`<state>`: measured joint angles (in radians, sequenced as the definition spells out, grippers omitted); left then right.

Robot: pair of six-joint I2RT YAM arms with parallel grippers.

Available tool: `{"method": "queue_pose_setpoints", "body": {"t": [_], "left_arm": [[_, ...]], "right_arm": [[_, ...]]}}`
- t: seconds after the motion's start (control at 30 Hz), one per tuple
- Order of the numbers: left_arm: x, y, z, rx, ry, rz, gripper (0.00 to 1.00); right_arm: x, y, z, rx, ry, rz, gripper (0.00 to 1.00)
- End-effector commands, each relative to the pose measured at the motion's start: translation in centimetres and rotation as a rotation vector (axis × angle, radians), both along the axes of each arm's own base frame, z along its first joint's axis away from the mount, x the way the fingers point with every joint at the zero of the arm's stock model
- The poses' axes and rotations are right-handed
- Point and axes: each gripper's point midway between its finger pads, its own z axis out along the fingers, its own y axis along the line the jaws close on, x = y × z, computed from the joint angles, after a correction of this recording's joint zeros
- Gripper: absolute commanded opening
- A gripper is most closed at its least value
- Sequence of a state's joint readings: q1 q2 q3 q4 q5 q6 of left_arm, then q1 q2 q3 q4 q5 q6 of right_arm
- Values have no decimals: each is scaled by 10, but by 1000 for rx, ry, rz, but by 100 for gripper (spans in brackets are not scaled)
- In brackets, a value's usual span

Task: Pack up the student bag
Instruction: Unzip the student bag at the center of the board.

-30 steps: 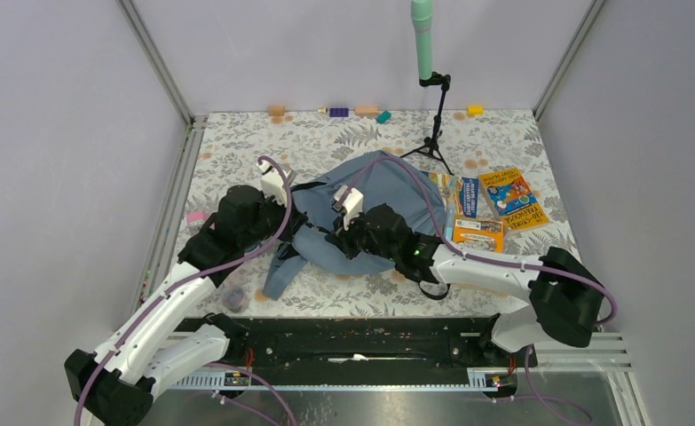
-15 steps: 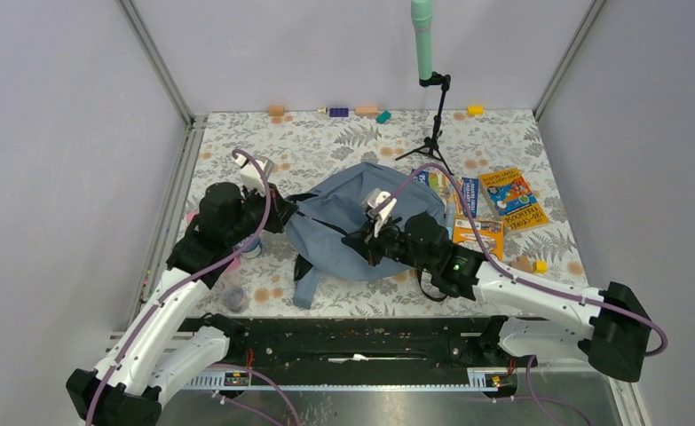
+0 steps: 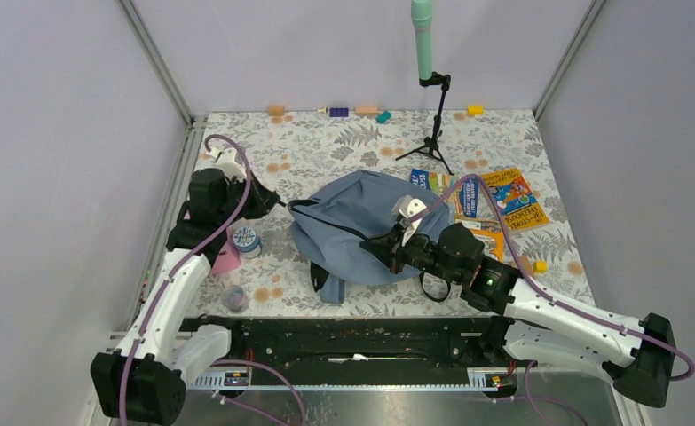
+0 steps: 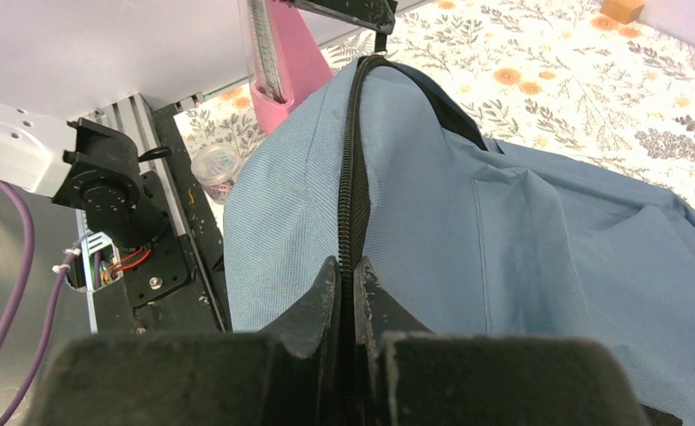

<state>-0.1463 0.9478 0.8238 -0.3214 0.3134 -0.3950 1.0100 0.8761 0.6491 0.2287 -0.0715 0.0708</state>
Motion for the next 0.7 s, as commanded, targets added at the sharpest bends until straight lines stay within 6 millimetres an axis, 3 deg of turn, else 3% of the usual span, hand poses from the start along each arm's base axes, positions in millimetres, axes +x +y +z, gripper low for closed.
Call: {"method": "queue_pose_setpoints", "body": {"t": [0.0,0.17,0.47,0.67], "left_arm": [[19,11,2,-81,-7,51,0],[29,15,-24,-73,86,55,0],[49,8,-49,-93,185,35,0],[52,-7,-71,-91,252,-4,0]], "right_arm": [[-12,-3,44,130,-80,43,0],[-21,-7,62,179,-106,74,0],[-37,-5,82,211,-130,161,0],[-37,-4,100,247,-180,169,0]]}}
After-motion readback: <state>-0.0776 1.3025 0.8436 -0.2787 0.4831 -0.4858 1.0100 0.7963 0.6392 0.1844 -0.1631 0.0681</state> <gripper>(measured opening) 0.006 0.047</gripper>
